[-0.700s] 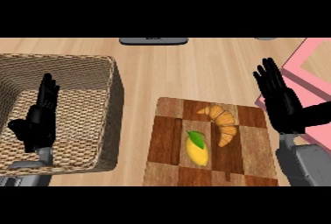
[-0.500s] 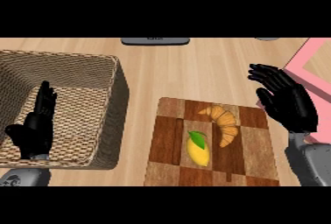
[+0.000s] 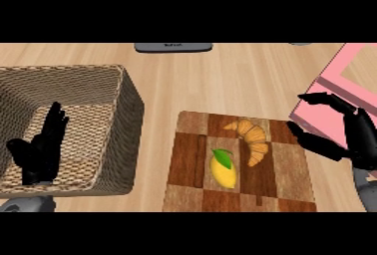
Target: Pick the croissant from the cutting board and place it in the cardboard box
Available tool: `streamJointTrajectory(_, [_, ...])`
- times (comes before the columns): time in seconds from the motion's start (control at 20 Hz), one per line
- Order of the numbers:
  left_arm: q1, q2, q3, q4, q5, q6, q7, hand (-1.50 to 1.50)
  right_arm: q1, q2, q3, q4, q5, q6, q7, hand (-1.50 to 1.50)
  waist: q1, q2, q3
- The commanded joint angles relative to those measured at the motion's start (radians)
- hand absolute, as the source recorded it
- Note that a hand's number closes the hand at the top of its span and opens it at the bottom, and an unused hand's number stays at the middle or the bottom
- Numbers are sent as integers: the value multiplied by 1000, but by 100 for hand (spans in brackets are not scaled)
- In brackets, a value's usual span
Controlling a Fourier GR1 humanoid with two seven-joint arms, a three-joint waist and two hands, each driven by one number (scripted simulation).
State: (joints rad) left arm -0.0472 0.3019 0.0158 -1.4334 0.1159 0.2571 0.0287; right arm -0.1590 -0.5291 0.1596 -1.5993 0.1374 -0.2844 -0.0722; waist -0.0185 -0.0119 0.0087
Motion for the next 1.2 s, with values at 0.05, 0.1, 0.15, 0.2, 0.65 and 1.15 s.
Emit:
streamJointTrajectory(0.05, [-17, -79, -58, 77, -34, 25, 20, 0, 58, -66, 23, -109, 156, -48, 58, -150, -3, 10, -10])
streamJointTrajectory(0.1, [2, -85, -49, 67, -24, 13, -1, 0, 103, -125, -6, -131, 124, 12, 57, -150, -7, 9, -10])
streamJointTrajectory(0.15, [2, -72, -40, 40, -22, 13, 35, 0, 96, -143, 27, -216, 166, 25, 169, -150, -8, 6, -11])
streamJointTrajectory(0.2, [-9, -60, -30, 42, -16, -2, 49, 0, 105, -177, 31, -210, 176, 64, 202, -150, -8, 7, -11])
streamJointTrajectory(0.65, [-19, -83, -28, 64, -42, -17, 31, 0, -53, -298, 39, -375, 77, 367, 649, -150, 22, 14, -12])
streamJointTrajectory(1.15, [-14, -88, -11, 79, -56, -39, 22, 0, -224, -170, 224, -417, 117, 535, 1019, -150, 26, 13, -11])
